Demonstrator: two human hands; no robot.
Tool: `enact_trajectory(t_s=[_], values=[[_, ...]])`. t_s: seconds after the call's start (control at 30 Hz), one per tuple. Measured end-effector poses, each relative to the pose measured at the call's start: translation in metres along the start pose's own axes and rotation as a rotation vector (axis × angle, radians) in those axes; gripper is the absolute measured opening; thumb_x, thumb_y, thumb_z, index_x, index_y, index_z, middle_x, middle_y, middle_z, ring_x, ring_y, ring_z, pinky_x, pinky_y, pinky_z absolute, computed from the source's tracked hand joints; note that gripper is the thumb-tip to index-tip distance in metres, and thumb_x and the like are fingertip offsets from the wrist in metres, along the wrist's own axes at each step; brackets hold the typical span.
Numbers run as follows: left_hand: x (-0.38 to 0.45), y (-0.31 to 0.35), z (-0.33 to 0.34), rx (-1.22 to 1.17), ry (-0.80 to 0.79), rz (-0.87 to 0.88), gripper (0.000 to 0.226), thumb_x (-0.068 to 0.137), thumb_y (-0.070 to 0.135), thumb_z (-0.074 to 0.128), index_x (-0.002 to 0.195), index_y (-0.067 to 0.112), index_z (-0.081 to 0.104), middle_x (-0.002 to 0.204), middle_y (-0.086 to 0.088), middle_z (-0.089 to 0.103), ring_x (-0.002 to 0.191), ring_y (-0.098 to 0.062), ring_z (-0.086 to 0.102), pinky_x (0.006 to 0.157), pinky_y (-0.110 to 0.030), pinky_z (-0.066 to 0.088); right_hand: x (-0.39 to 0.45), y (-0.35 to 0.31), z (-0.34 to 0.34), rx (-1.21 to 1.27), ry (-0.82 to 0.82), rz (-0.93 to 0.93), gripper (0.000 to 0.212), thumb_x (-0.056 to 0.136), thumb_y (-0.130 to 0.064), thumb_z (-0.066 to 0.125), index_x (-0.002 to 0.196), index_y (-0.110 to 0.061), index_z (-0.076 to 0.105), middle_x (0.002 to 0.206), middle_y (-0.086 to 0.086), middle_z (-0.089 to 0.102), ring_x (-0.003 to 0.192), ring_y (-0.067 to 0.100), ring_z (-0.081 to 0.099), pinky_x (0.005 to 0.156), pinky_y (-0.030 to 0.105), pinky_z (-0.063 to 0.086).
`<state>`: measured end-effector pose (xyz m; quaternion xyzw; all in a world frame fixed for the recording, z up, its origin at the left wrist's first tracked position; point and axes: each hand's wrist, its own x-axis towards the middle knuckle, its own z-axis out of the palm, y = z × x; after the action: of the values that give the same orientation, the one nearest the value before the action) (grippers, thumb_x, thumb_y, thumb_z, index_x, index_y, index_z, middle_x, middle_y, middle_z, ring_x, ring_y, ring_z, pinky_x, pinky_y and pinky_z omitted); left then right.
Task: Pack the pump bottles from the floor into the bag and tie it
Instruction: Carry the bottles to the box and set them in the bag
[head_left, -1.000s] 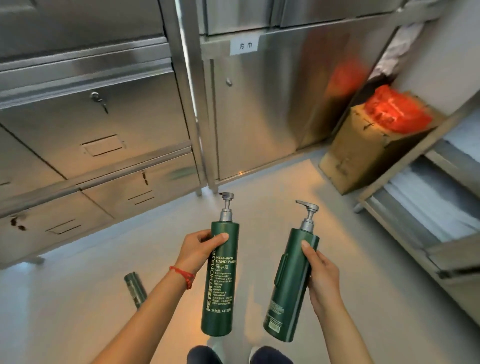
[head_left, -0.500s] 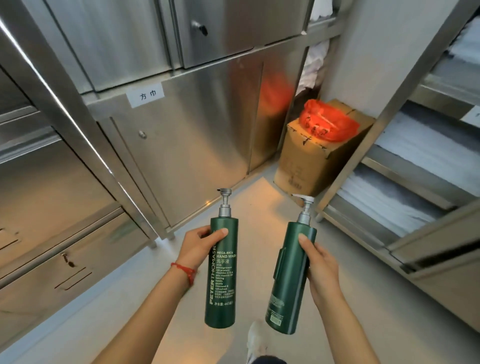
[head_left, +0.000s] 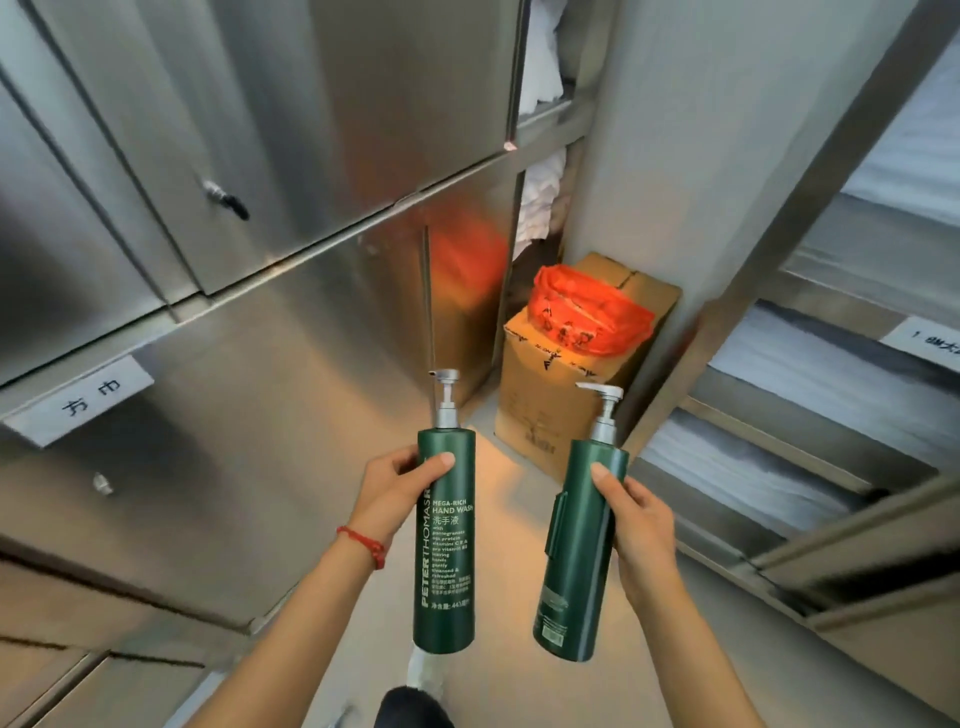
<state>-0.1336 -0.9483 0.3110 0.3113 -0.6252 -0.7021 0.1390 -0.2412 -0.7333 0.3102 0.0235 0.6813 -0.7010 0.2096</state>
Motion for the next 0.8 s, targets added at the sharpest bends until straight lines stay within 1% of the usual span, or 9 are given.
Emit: enact_trajectory(t_s=[0.1,0.17,0.37,0.47,0.53,0.6,0.67,0.73,0.8], values=[[0.065,0.022,0.001,0.033,-0.064,0.022,0.004,0.075,0.015,0.069,0.077,0.017,0.068,0.07,0.005,0.072,0.063,-0.007,0.066,0.053,-0.014,0.049,0.04,-0.012,0.02,0.018,0.082,-0.017,0.02,0.072,-0.036,0.07,0.088,-0.024,0.066,0.073,-0.005,0.075,0.065,0.011,0.07,0.048,0.018,0.051],[0.101,0.036,0.003,0.055,-0.097,0.023,0.005,0.073,0.017,0.07,0.077,0.019,0.068,0.067,0.007,0.072,0.062,-0.005,0.066,0.051,-0.013,0.048,0.063,-0.022,0.032,0.03,0.136,-0.015,0.019,0.072,-0.036,0.07,0.087,-0.025,0.066,0.079,-0.001,0.074,0.07,0.015,0.071,0.056,0.024,0.052],[0.194,0.068,0.029,0.092,-0.204,0.053,0.008,0.072,0.017,0.072,0.076,0.023,0.07,0.07,0.012,0.074,0.067,-0.004,0.067,0.054,-0.012,0.048,0.131,-0.047,0.046,0.03,0.235,-0.035,0.035,0.073,-0.038,0.07,0.099,-0.016,0.067,0.09,0.007,0.072,0.081,0.023,0.069,0.068,0.032,0.054],[0.235,0.077,0.05,0.113,-0.245,0.062,0.009,0.072,0.018,0.072,0.075,0.026,0.07,0.071,0.017,0.073,0.066,-0.001,0.066,0.054,-0.01,0.048,0.17,-0.056,0.044,0.025,0.261,-0.039,0.033,0.074,-0.037,0.07,0.1,-0.016,0.067,0.091,0.009,0.072,0.083,0.026,0.068,0.073,0.037,0.055],[0.265,0.082,0.068,0.131,-0.276,0.074,0.009,0.072,0.018,0.072,0.076,0.026,0.069,0.07,0.018,0.073,0.066,0.001,0.066,0.054,-0.009,0.047,0.2,-0.063,0.041,0.018,0.28,-0.047,0.029,0.075,-0.035,0.07,0.097,-0.017,0.068,0.085,0.005,0.073,0.078,0.021,0.069,0.065,0.032,0.055],[0.294,0.087,0.087,0.133,-0.284,0.093,0.012,0.072,0.014,0.072,0.076,0.025,0.069,0.068,0.019,0.072,0.064,0.003,0.065,0.054,-0.008,0.047,0.233,-0.072,0.036,0.031,0.299,-0.069,0.023,0.076,-0.029,0.07,0.093,-0.015,0.069,0.072,-0.004,0.074,0.066,0.01,0.069,0.054,0.02,0.052],[0.323,0.093,0.108,0.13,-0.28,0.104,0.014,0.072,0.011,0.072,0.075,0.024,0.068,0.065,0.019,0.071,0.062,0.004,0.064,0.053,-0.007,0.046,0.266,-0.083,0.03,0.038,0.313,-0.094,0.02,0.076,-0.023,0.07,0.093,-0.012,0.069,0.066,-0.01,0.073,0.059,0.003,0.066,0.049,0.015,0.049],[0.35,0.101,0.129,0.125,-0.272,0.104,0.016,0.071,0.009,0.072,0.073,0.025,0.068,0.062,0.015,0.071,0.06,0.006,0.062,0.053,-0.007,0.045,0.299,-0.095,0.024,0.032,0.318,-0.105,0.024,0.076,-0.022,0.071,0.097,-0.011,0.068,0.071,-0.007,0.074,0.063,0.004,0.066,0.055,0.017,0.051],[0.376,0.107,0.149,0.124,-0.269,0.106,0.018,0.071,0.008,0.072,0.074,0.024,0.068,0.069,0.012,0.07,0.061,0.006,0.062,0.055,-0.008,0.046,0.327,-0.109,0.021,0.029,0.325,-0.104,0.035,0.074,-0.025,0.073,0.105,-0.011,0.066,0.089,0.003,0.073,0.078,0.013,0.068,0.069,0.027,0.055]])
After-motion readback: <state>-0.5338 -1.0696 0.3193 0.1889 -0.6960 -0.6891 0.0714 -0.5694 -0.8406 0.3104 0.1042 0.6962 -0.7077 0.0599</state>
